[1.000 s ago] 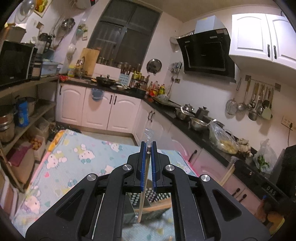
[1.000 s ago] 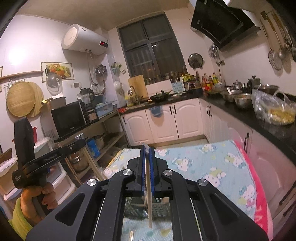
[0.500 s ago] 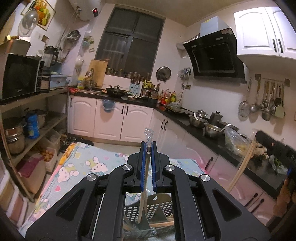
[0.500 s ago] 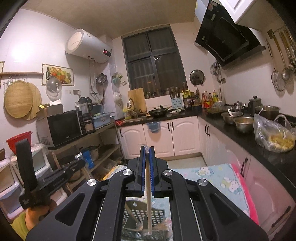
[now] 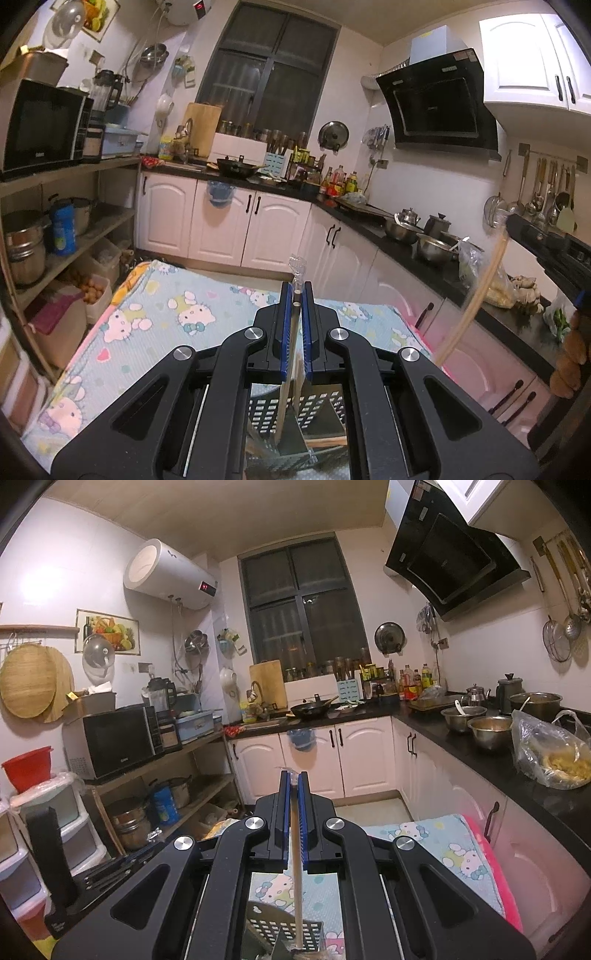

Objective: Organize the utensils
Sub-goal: 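Lower both chopsticks into the holder slots and open both grippers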

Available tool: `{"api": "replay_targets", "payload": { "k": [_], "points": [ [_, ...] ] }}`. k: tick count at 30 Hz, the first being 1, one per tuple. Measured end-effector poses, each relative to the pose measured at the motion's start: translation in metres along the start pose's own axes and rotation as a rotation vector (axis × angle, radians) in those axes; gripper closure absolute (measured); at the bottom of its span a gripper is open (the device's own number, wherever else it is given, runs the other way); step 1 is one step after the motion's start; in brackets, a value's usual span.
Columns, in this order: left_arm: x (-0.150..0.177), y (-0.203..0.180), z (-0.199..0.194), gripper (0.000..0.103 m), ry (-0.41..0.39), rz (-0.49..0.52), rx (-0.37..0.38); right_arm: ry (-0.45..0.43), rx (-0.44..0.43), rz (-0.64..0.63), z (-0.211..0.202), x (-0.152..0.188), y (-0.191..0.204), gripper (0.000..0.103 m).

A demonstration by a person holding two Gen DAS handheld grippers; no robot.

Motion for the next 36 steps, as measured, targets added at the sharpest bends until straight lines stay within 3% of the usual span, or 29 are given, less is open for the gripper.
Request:
{"api": "replay_targets", "payload": {
  "k": [14,36],
  "points": [
    [0.023,0.008,0.012,0.102,0.044,-0.031,0.011,0.044,0.042,-0.058,0.046,0.042,0.006,0.099],
    [0.048,0.005,0.021,0.102,0.119,-0.005,0.01,0.153,0.058,-0.002,0.05,0.092,-0.01,0.098]
  ]
}}
Point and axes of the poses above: each gripper's, at about its wrist camera, not at the fingertips, and z roughly the way its jaws point, y to its left, x to its underside, the point moved 1 cm from there along z, roughly the way its jaws point, and after that the axes turned 6 degrees about y, right-handed, at the moved point
